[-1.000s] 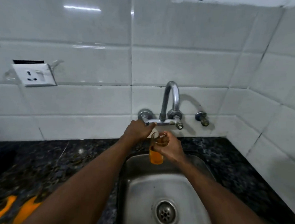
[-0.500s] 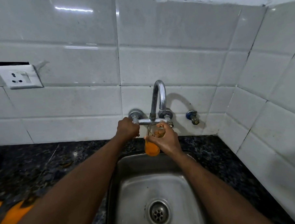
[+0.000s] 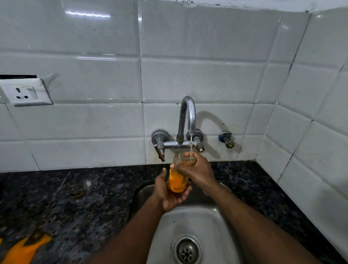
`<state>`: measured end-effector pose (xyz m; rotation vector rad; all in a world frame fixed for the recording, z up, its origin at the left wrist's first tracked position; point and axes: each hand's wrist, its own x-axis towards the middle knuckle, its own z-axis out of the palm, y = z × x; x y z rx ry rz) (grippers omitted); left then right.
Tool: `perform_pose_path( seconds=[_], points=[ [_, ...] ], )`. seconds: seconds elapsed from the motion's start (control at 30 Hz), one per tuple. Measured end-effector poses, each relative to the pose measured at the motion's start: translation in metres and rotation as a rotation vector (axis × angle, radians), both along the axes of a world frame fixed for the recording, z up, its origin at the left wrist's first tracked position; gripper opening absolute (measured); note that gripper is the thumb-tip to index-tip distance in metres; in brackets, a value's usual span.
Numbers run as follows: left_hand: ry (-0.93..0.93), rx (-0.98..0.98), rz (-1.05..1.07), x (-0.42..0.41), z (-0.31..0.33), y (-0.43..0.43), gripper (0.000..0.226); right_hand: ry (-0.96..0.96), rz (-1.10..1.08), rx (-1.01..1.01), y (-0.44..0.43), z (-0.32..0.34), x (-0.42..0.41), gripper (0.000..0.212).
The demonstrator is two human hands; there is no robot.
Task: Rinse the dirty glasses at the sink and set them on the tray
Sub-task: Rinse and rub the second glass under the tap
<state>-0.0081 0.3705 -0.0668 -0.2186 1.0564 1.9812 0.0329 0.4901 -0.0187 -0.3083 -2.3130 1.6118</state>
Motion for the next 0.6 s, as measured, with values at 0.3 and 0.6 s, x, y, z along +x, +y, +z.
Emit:
perform_pose_path(
  seconds=[0.3,0.6],
  points=[
    [0.241,-0.370,0.195,-0.009,0.014,0.001,0.047,0.048,0.137,0.441,0.001,0.003,0.015,0.029],
    [0.438,-0.548,-0.069,-0.022,0.043,-0.031,0.044,-0.132,0.766,1.423,0.020,0.027,-0.019,0.062]
  ],
)
